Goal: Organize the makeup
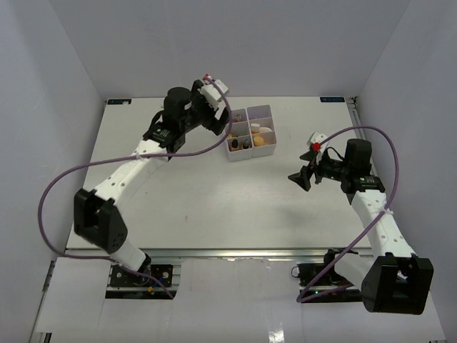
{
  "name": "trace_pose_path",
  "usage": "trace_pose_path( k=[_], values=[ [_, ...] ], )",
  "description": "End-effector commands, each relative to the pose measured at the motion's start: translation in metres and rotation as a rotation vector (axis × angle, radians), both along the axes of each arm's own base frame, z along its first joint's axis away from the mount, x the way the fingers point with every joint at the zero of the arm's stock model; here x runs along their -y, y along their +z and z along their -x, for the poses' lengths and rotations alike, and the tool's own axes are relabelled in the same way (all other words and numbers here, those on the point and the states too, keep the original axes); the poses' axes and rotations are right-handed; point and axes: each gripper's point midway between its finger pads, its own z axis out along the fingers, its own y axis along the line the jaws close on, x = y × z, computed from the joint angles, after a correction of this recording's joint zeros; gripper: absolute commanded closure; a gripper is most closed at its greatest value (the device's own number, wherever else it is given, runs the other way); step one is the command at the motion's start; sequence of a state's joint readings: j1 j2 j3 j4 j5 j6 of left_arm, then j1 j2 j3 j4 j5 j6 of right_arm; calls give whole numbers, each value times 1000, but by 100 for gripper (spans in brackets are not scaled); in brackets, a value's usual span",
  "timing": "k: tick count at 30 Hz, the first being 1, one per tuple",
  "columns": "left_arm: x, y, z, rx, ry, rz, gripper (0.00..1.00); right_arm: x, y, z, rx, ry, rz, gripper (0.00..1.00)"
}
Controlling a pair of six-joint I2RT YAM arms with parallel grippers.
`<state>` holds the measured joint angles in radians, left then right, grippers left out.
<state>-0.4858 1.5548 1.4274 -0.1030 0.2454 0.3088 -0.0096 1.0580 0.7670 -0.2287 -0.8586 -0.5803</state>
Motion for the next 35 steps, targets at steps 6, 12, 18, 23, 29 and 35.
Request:
trace_pose_path(
  k=[6,12,18,23,29,35],
  values=[
    [-56,-46,148,-253,36,319,2,65,18,-22,-77,-410,15,10],
    [-92,-53,195,-171,93,409,2,78,5,-4,-48,-522,14,10],
    [-99,-43,202,-139,106,446,2,100,4,0,-3,-690,-29,10],
    [-93,-46,203,-162,77,436,2,114,9,-3,-17,-787,-58,10],
    [-93,-47,203,-163,78,434,2,126,10,-2,0,-842,-38,10],
    [-92,-49,203,-170,76,431,2,127,12,3,18,-849,-45,10]
  ],
)
